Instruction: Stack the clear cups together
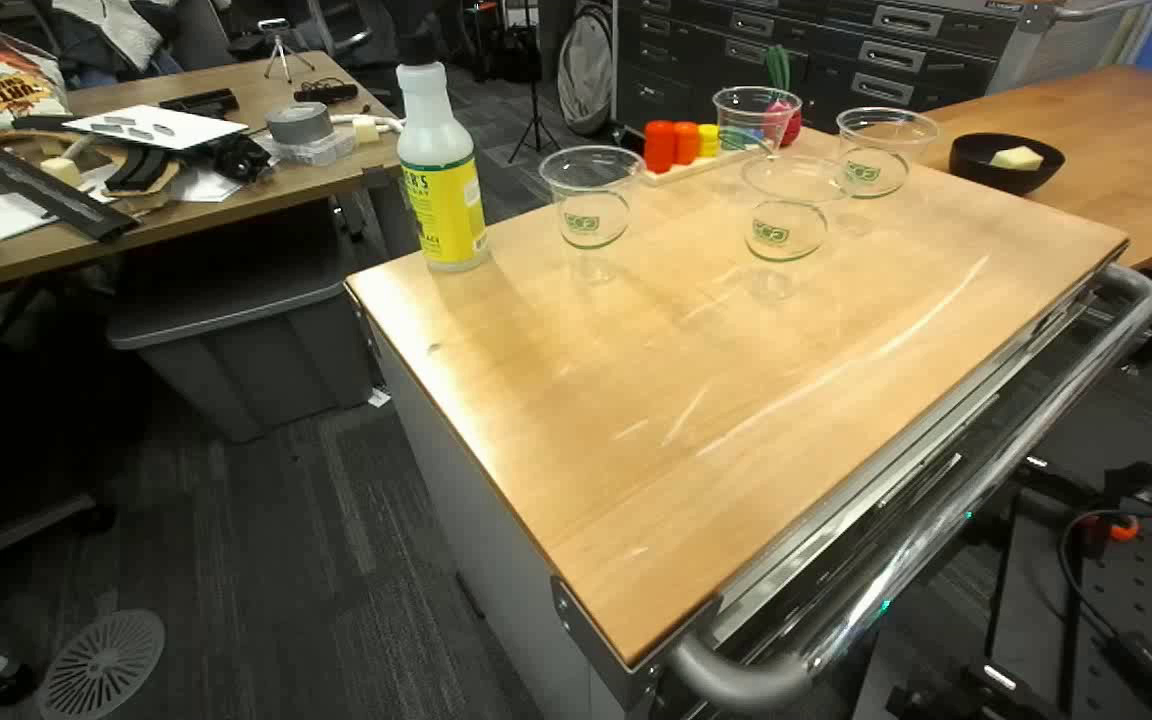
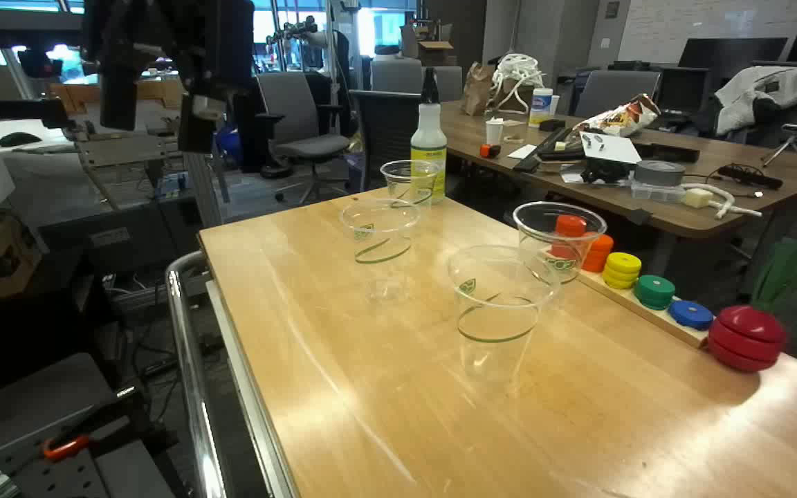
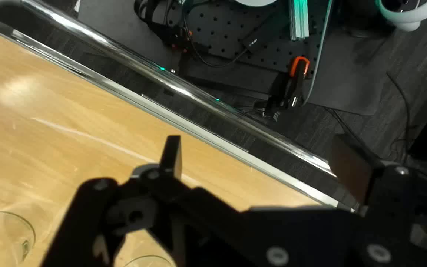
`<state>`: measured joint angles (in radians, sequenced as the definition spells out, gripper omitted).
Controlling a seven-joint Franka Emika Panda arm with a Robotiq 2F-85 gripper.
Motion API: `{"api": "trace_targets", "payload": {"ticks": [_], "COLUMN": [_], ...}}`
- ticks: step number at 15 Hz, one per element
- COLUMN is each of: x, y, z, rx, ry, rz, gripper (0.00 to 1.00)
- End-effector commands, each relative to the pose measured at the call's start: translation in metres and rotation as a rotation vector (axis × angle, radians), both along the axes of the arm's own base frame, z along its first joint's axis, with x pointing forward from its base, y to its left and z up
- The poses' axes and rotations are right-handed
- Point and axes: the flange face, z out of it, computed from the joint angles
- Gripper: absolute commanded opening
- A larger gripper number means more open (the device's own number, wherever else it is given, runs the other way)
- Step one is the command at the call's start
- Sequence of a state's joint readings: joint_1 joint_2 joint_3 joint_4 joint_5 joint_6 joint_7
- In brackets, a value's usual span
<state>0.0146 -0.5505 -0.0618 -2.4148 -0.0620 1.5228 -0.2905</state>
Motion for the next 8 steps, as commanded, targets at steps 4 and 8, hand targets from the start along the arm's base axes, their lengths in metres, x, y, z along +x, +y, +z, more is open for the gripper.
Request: {"api": "trace_targets", "payload": {"ticks": [4,8], "x": [0.0013,0.0014], "y": [-0.0001,-0.0001], "z": [0.0062,0.0065], "rx": [0.000,-0.001], "ry": [-0.015,-0.015], "rz": [0.000,-0.001], "gripper": [1.00,1.00]}}
